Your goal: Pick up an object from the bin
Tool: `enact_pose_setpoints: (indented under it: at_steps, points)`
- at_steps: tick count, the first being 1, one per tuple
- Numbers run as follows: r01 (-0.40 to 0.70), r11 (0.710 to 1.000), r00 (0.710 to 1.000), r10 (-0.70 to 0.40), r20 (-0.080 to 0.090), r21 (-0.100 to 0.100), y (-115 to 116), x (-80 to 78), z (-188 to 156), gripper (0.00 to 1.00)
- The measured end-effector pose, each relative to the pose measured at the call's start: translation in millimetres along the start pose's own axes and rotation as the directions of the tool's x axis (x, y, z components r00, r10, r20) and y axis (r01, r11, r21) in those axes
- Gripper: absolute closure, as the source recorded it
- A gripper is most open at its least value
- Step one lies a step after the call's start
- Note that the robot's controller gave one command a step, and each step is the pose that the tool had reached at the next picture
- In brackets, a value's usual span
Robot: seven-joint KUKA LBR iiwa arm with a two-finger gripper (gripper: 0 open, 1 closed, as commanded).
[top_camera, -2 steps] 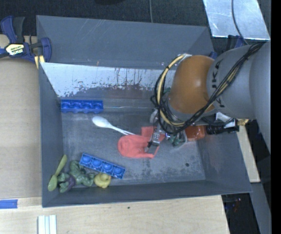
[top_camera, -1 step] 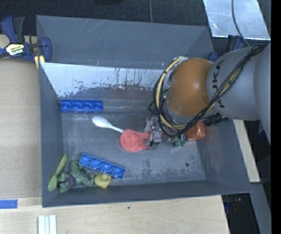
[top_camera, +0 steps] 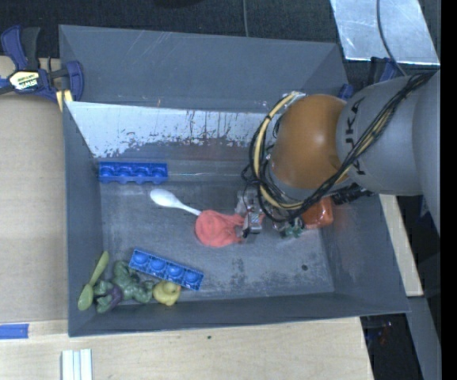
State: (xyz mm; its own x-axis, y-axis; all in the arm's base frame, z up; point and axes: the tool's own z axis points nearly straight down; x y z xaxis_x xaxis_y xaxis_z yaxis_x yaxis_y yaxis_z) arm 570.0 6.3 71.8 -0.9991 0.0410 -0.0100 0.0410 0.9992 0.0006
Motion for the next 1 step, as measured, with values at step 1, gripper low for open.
enact_pose_setpoints:
  at_steps: [1]
  points:
    - [0.022, 1.0, 1.0, -0.022, -0.004, 0.0, -10.4, -2.2, -56.9, 1.0]
